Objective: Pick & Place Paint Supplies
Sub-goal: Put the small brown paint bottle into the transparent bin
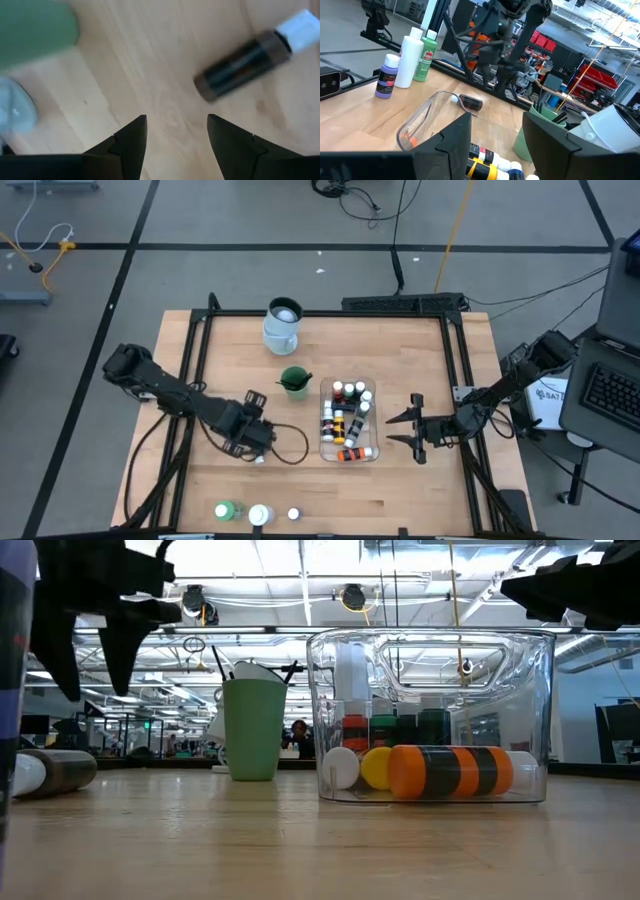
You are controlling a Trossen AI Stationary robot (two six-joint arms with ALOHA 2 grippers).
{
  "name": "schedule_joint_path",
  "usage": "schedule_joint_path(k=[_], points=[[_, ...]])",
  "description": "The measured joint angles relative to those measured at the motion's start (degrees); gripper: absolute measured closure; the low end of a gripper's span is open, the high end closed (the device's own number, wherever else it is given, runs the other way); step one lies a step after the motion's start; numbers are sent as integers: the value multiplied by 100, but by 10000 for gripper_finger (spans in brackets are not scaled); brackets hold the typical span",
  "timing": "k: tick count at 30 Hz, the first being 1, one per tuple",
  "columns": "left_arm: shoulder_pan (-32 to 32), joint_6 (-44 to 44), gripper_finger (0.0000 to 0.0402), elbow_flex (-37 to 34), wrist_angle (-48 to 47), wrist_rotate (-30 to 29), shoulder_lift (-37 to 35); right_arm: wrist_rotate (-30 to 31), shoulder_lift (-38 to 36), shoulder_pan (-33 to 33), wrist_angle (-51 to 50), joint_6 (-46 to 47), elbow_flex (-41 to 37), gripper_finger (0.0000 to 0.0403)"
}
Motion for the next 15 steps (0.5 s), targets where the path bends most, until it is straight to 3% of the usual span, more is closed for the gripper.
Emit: schedule_joint_path(k=[8,15], points=[[-587,731,194,-266,734,-287,0,-2,1,0,-10,-3,0,234],[-926,1269,174,-550,758,-678,0,-2,0,-2,3,21,0,234]])
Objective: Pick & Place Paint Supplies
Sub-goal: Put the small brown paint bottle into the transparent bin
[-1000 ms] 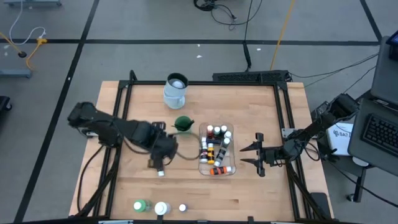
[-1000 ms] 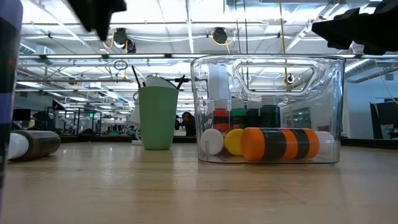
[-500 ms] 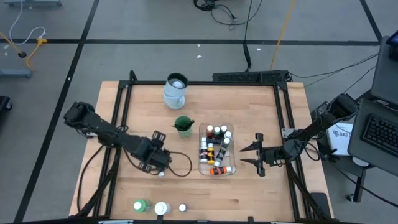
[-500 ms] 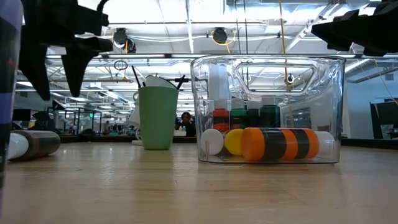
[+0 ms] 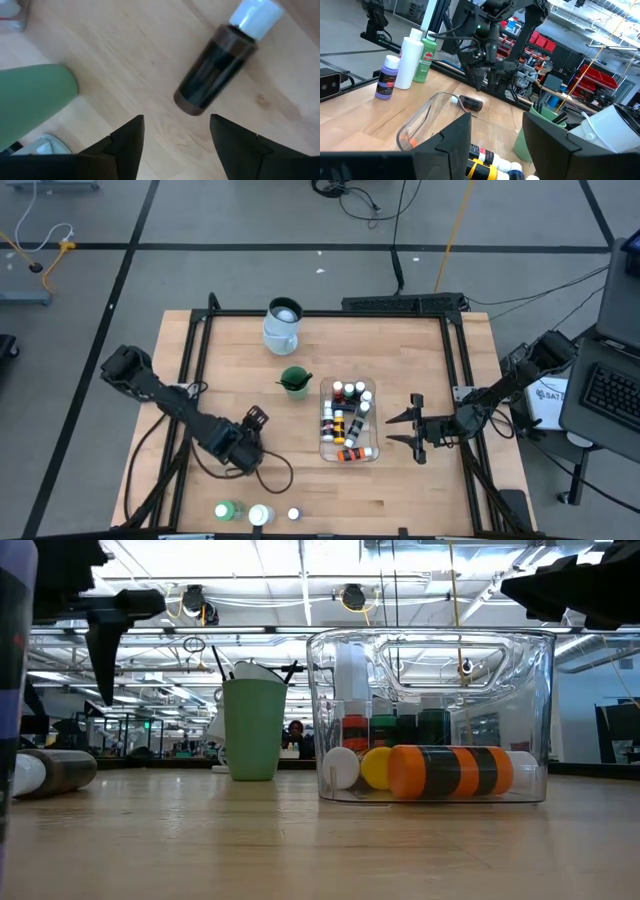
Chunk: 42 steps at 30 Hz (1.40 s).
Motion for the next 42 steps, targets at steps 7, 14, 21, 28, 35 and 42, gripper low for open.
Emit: schedule_joint_path(k=[7,14,21,28,35,42], points=[[-152,157,132,-312,479,-47,0,2,0,2,15,-4,0,234],[-137,427,111,-599,1071,-4,0,1,0,1,15,0,0,234],[13,511,131,-811,1352,265,0,2,0,0,15,-44,0,234],[376,724,156,-824,1800,805,0,2,0,0,13,-37,-2,234],[735,481,173,-824,2082,1231,42,1,0,0,-13,-4,-1,234],[1190,-81,194,-824,2521,1619,42,2,1,0,-32,-4,0,234]])
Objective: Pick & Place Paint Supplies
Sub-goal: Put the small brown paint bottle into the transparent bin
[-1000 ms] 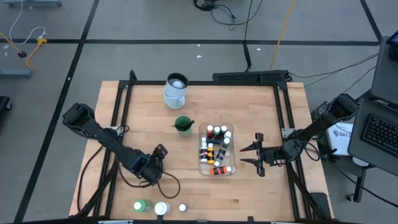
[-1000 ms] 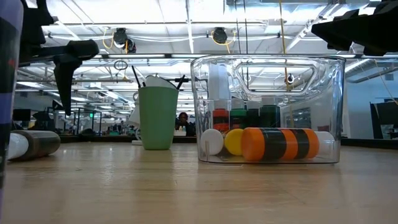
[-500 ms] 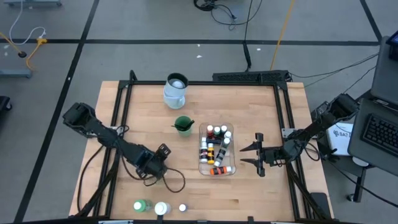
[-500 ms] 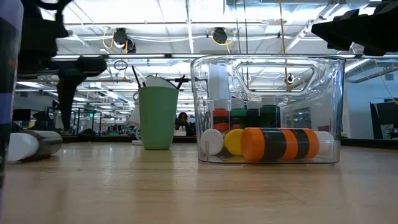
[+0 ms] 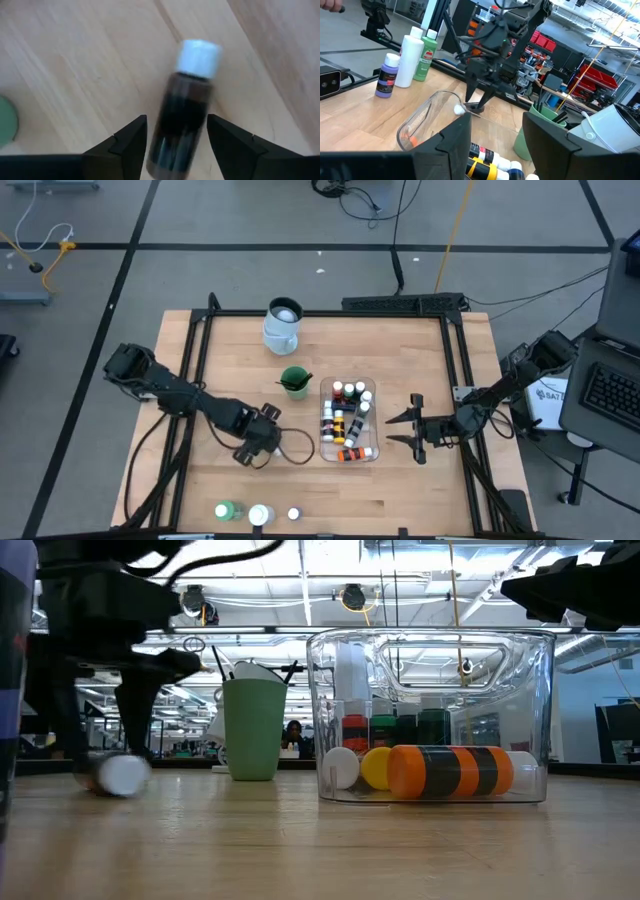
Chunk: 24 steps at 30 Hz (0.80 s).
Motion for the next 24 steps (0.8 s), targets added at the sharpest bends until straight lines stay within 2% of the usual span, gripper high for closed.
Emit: schedule_joint_path(k=[7,15,24], points=[[308,-28,217,0,223,536,0,-1,-1,0,-1,-2,0,234],[405,-127,226,0,269,640,0,-1,0,0,-1,-2,0,234],[604,-832,225,0,458,689,0,0,1,0,-1,0,0,234]])
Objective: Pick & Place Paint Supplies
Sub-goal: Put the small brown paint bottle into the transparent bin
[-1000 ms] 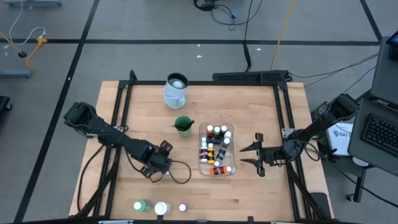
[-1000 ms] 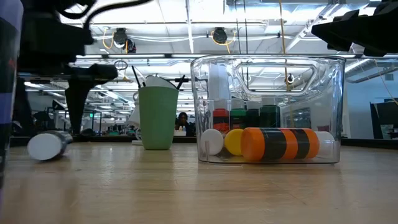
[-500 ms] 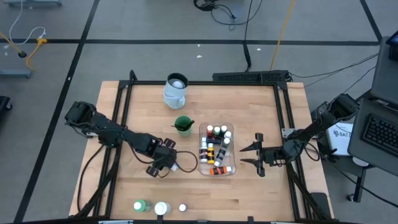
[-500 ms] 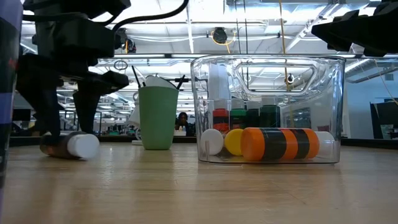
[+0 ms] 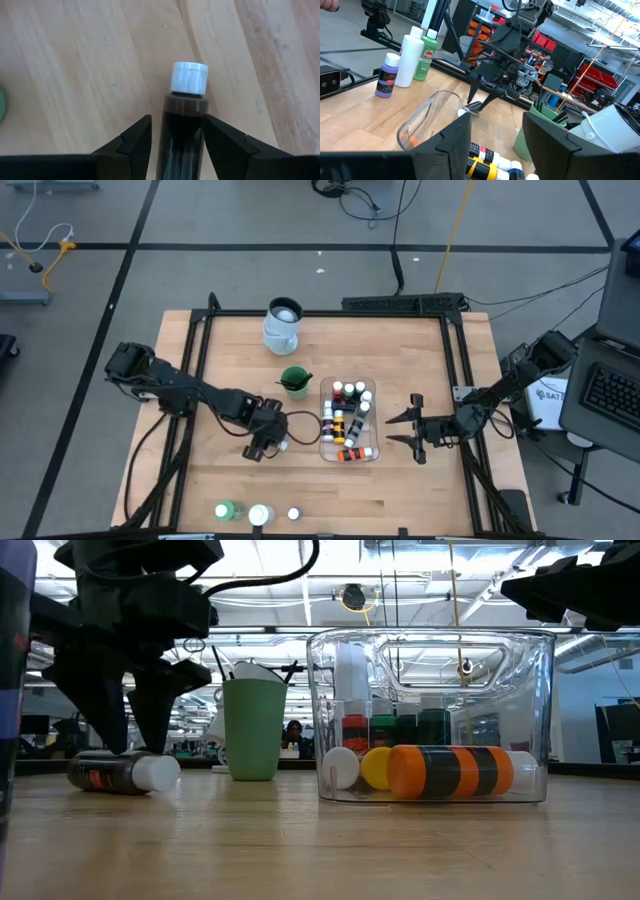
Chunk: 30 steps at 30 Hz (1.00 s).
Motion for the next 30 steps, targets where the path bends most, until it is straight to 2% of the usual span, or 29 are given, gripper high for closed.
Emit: schedule_joint_path(k=[9,16,22,26,30], points=[[132,-260,224,51,58,398,0,-2,-1,0,0,0,-2,234],[101,-323,224,590,68,510,-61,-2,-2,0,0,0,0,234],[-334,-815,223,798,-56,612,34,-2,0,0,-44,5,0,234],[-670,-1256,203,800,-45,536,154,-2,-2,0,-39,13,0,234],[-795,-1373,166,800,-73,536,377,-2,-2,0,-9,15,-1,234]])
